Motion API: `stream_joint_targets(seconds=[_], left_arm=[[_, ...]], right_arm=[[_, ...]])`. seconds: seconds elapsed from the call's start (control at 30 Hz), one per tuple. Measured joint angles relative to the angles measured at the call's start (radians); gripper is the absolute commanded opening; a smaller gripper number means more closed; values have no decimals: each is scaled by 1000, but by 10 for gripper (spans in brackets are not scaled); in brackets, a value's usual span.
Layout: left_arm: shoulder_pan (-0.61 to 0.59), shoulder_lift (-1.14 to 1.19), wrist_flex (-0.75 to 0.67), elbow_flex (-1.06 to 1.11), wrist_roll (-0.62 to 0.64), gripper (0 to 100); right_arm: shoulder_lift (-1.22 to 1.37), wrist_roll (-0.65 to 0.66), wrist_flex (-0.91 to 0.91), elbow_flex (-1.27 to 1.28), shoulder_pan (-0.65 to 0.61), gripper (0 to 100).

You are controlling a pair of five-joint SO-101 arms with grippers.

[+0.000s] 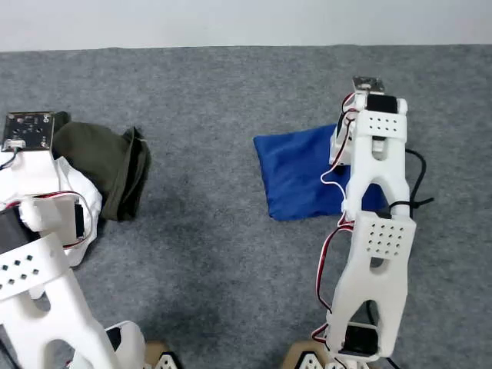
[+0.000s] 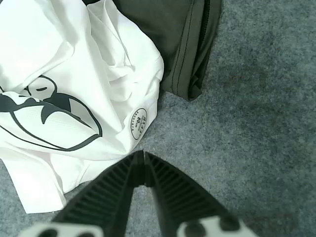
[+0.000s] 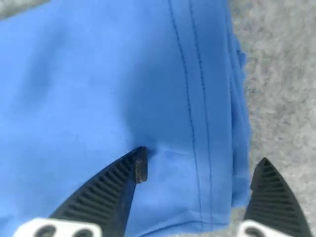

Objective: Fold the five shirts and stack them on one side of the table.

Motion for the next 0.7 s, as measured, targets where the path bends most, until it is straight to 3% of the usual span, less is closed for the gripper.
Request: stream_joint_targets(seconds=[0.2, 0.43, 0.7], left_arm=[[0, 0, 0, 0, 0, 7], [0, 0, 0, 0, 0, 7], [0, 0, 0, 0, 0, 7]], right_arm=[[55, -3, -84, -2, -2, 321], [75, -3, -41, -23, -31, 2], [77, 71, 104, -60, -35, 10]])
